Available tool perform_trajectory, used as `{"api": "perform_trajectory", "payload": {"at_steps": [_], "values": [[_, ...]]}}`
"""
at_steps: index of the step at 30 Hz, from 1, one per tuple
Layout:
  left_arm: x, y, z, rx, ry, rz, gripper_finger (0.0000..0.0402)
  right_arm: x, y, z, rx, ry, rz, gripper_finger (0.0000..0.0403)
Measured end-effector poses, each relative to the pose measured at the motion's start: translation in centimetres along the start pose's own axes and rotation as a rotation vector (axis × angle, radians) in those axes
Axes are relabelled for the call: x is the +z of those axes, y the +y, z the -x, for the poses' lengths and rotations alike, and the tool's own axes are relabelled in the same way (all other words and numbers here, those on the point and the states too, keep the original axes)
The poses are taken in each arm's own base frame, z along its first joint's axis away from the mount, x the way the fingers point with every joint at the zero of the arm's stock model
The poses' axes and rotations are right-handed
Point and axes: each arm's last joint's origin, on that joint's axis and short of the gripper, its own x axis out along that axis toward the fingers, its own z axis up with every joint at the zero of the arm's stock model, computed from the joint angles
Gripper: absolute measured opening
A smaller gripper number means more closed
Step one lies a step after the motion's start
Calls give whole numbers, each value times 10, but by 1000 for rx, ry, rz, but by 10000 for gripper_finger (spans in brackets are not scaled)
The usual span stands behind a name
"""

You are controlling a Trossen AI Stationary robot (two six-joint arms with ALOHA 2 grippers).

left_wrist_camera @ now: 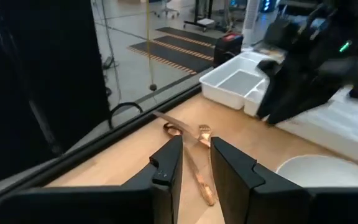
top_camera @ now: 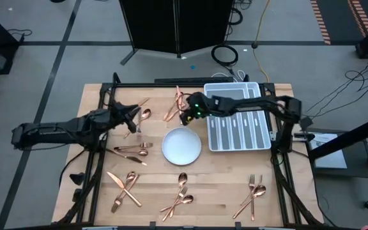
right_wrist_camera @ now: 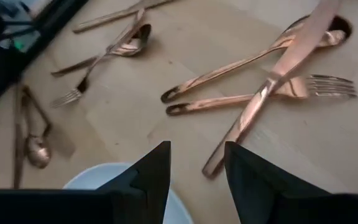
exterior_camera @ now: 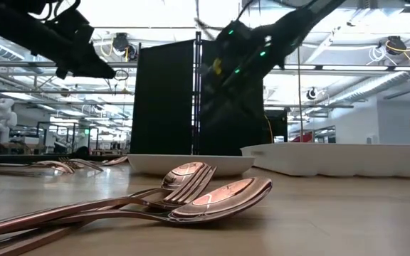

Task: Sort silverware
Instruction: Put the knife in the silverware tray

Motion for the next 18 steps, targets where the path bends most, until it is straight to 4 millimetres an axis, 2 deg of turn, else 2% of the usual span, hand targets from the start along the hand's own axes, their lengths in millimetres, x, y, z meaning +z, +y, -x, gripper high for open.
{"api": "perform_trajectory", "payload": {"at_steps": [6,9,13,18], "values": [[2,18,-6,37,11,51,121,25,10,-28,-62,60,27,144],[2,24,-9,28,23,62,152,34,6,-39,-131,121,17,144],[1,27,-11,3,39,66,182,36,-3,-57,-207,183,-17,144],[3,27,-11,2,21,69,196,32,-11,-76,-232,215,-32,144]]}}
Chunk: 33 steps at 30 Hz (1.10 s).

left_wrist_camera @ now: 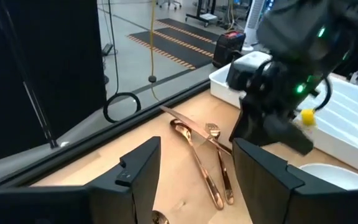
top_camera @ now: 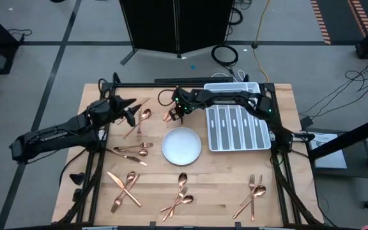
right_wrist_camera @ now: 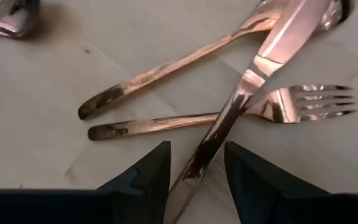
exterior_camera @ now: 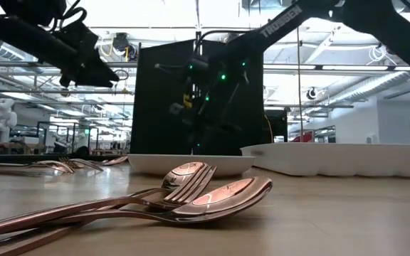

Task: Sort silverware
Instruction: Put the knife in the silverware tray

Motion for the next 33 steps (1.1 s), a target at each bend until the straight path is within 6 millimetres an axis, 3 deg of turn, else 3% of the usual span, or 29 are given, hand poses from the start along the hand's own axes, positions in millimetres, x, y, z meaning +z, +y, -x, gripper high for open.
{"api": "perform_trajectory", "payload": {"at_steps": [8,15,19,26,33], "values": [[2,0,0,-3,-20,-31,197,-5,-3,-17,-29,6,0,144],[2,0,0,-2,-21,-32,197,-7,-2,-19,-86,-25,12,141],[2,0,0,-2,-21,-32,197,-10,-4,-22,-115,-18,17,113],[2,0,0,-1,-21,-48,197,-11,-5,-22,-130,1,42,22],[2,0,0,-1,-21,-50,197,-11,-5,-21,-119,5,0,25]]}}
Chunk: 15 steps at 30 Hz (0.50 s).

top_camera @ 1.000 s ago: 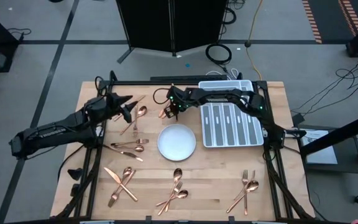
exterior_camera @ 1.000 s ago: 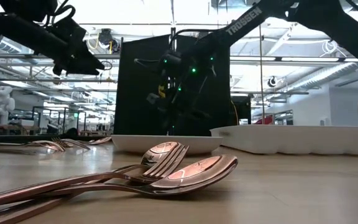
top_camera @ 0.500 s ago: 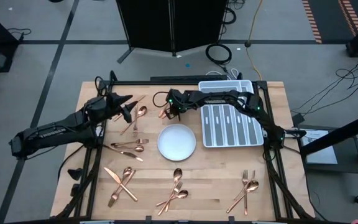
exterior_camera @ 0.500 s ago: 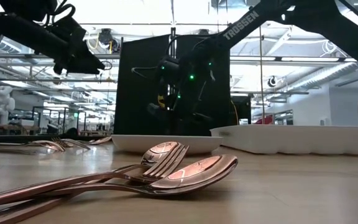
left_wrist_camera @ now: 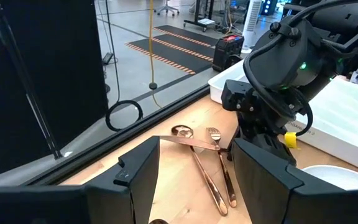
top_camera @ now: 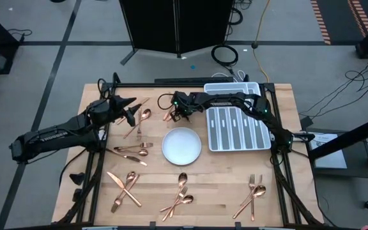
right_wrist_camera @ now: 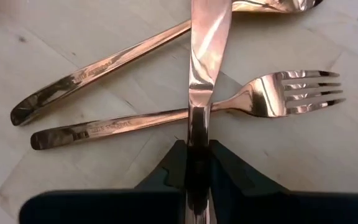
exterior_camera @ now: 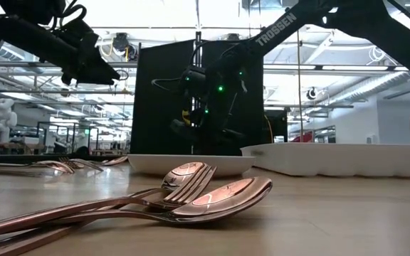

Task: Sort silverware
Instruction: Put the knife in the silverware tray

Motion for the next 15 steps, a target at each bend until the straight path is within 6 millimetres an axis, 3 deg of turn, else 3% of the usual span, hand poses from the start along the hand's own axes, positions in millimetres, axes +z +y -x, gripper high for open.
{"api": "perform_trajectory", "payload": {"at_steps": [7,15], "values": [[1,0,0,-1,-12,3,197,4,3,12,70,3,-30,21],[2,0,0,-2,-18,4,197,24,5,76,134,-104,-40,21]]}}
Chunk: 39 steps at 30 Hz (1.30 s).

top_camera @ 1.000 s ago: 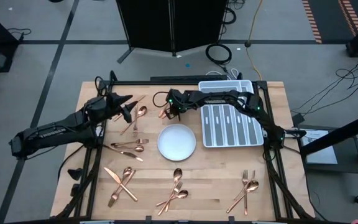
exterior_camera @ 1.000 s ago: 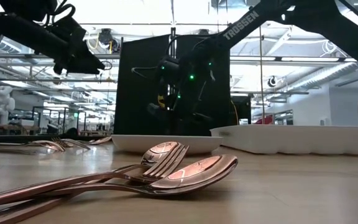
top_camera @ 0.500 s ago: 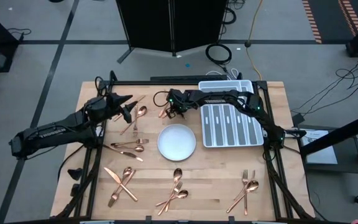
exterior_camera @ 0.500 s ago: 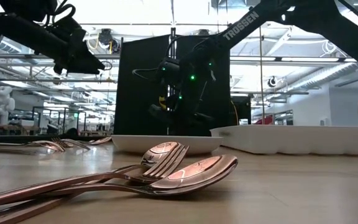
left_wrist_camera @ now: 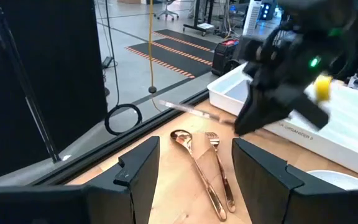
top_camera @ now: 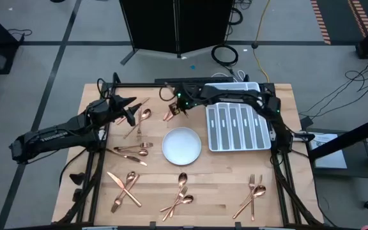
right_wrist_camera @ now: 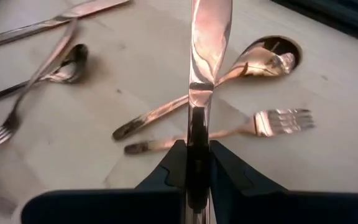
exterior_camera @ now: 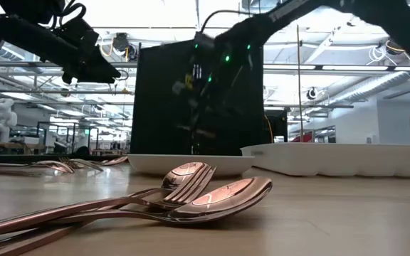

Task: Sort silverware
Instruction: Put the knife in the silverware tray

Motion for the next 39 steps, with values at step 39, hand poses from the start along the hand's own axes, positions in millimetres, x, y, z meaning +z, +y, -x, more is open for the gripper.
{"api": "perform_trajectory", "payload": {"at_steps": [39], "values": [[5,-1,0,-26,-45,12,197,-193,-129,127,-680,241,-450,22]]}}
